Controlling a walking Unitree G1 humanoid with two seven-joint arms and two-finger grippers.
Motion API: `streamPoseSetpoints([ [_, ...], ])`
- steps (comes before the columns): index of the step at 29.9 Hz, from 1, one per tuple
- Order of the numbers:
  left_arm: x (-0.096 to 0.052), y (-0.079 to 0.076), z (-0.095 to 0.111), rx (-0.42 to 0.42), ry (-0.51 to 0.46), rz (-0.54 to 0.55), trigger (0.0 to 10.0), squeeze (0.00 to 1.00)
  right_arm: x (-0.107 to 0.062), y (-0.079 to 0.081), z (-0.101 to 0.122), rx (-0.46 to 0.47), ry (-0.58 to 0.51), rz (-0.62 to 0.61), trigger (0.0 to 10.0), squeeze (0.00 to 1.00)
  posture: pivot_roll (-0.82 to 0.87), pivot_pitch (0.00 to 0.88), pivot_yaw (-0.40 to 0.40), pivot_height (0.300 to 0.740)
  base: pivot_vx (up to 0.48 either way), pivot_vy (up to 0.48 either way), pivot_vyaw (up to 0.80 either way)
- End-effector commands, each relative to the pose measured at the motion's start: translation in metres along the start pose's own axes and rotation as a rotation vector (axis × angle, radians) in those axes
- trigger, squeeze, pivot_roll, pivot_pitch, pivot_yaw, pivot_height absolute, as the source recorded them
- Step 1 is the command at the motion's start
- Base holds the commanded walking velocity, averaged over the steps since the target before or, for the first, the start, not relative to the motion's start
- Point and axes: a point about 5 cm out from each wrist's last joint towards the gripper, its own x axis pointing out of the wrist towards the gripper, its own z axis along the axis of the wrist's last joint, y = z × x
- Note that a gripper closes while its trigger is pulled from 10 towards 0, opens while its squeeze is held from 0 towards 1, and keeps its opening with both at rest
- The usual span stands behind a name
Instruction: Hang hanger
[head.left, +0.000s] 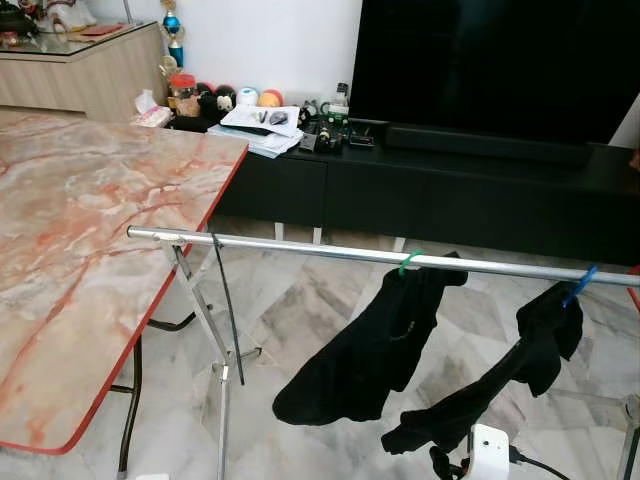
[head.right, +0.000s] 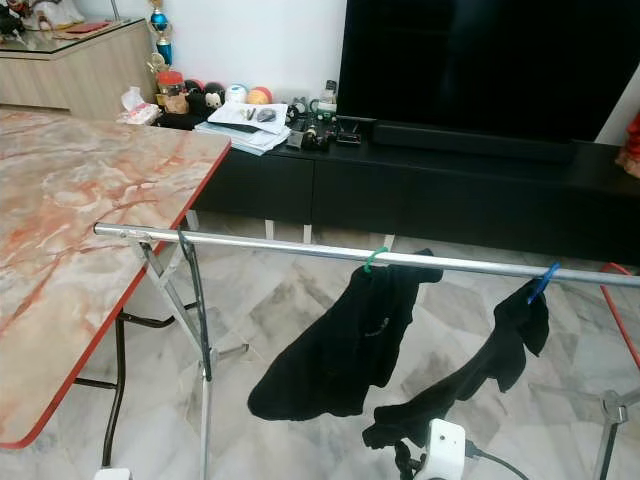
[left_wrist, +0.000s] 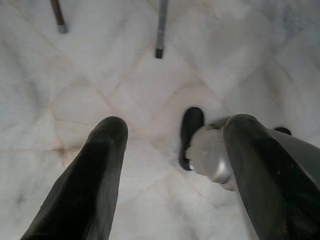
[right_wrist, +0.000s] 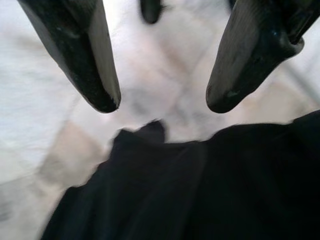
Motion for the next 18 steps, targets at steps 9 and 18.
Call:
streamPoseSetpoints([
  [9, -0.0007, -0.0026, -0.0080, -0.011, 0.031, 0.002, 10.0, 0.00, -0.0019, -0.0056, 0.0115, 0.026, -0.131, -0.007, 10.0, 0.00, 0.16, 0.000, -0.060, 0.740, 0.000, 0.000, 0.00],
  [18, -0.0015, -0.0016, -0.0107, 0.002, 0.034, -0.001, 10.0, 0.00, -0.0035, -0.0049, 0.0123, -0.019, -0.162, 0.030, 10.0, 0.00, 0.17, 0.000, -0.055, 0.740, 0.000, 0.000, 0.00],
])
